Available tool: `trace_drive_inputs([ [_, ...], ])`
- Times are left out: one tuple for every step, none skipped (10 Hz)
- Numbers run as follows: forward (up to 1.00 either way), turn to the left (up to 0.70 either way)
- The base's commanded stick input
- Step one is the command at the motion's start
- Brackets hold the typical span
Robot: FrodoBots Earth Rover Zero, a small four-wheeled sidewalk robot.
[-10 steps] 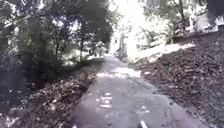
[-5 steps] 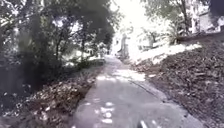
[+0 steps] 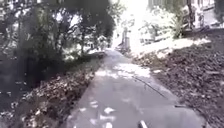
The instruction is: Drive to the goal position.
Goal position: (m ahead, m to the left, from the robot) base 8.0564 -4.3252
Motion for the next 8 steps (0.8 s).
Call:
trace_drive_inputs([
  [0.5,0.0],
  [0.5,0.05],
  [0.5,0.06],
  [0.5,0.05],
  [0.5,0.06],
  [0.5,0.05],
  [0.5,0.05],
  [0.5,0.04],
])
